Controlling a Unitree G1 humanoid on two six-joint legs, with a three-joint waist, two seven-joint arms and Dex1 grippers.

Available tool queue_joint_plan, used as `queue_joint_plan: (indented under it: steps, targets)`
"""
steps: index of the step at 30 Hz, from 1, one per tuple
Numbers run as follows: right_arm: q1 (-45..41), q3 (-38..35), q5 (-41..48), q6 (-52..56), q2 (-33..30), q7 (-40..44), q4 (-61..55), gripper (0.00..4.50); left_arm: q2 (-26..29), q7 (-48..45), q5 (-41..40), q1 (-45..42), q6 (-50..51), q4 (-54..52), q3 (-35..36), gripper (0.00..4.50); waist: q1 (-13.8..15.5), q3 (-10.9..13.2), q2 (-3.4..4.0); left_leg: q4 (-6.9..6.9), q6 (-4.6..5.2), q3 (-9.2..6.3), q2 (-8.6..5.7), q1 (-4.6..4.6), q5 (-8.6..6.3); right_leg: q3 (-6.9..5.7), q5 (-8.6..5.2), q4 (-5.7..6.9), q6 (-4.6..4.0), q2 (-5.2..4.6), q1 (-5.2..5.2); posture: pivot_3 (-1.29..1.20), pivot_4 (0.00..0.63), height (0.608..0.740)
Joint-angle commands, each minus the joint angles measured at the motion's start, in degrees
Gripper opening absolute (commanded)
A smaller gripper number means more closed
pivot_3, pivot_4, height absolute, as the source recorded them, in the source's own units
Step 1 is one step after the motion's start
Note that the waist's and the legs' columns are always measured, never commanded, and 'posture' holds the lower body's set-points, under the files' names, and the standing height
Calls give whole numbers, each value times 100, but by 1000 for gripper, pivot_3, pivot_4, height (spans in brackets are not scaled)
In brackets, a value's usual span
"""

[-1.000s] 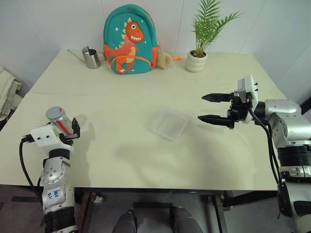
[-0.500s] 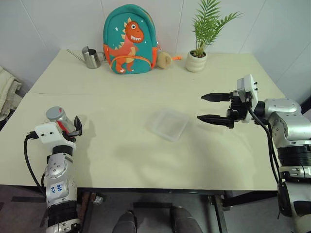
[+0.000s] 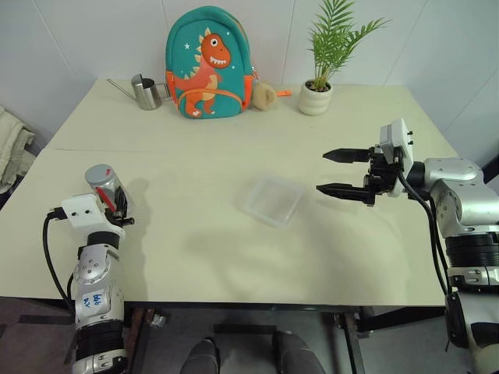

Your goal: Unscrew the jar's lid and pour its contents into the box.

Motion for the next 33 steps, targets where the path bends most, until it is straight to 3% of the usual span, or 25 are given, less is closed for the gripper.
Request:
queue_joint_plan:
  steps: [1,12,22,27,33]
  targets:
    - [46,-171,157,42,22,-88,-328,4500,160,-108,-21,-118,-184,-94,48,1845,-2,0,0,0,0,0,0,0,0,0,0,0,0,0,0,0,150,740]
    - [607,-370,466,445,193,-814,-1465,4500,670,-1942,-915,-392,289,-418,-333,1845,4,0,0,-15,0,-1,1,-2,0,-2,0,-6,0,0,-4,0,150,740]
    - [1341,-452,1180,1773,1015,-2874,-3818,4500,1383,-4047,-1668,-1064,1550,-724,-1206,1845,-2,0,0,-48,0,-5,4,-2,0,-7,-4,-10,1,-1,-13,0,150,740]
    - [1452,-121,1208,2236,1702,-4142,-4816,4500,1477,-4802,-1963,-1484,2287,-874,-1672,1845,-1,0,0,-65,0,-11,7,-1,1,-14,-8,-1,-6,1,-25,0,150,740]
    - [1338,160,1020,2480,2201,-5135,-5211,4500,1328,-5316,-1988,-1951,2605,-738,-2014,1845,2,0,0,-67,-1,-13,6,-3,1,-17,-9,-6,-8,-1,-24,0,150,740]
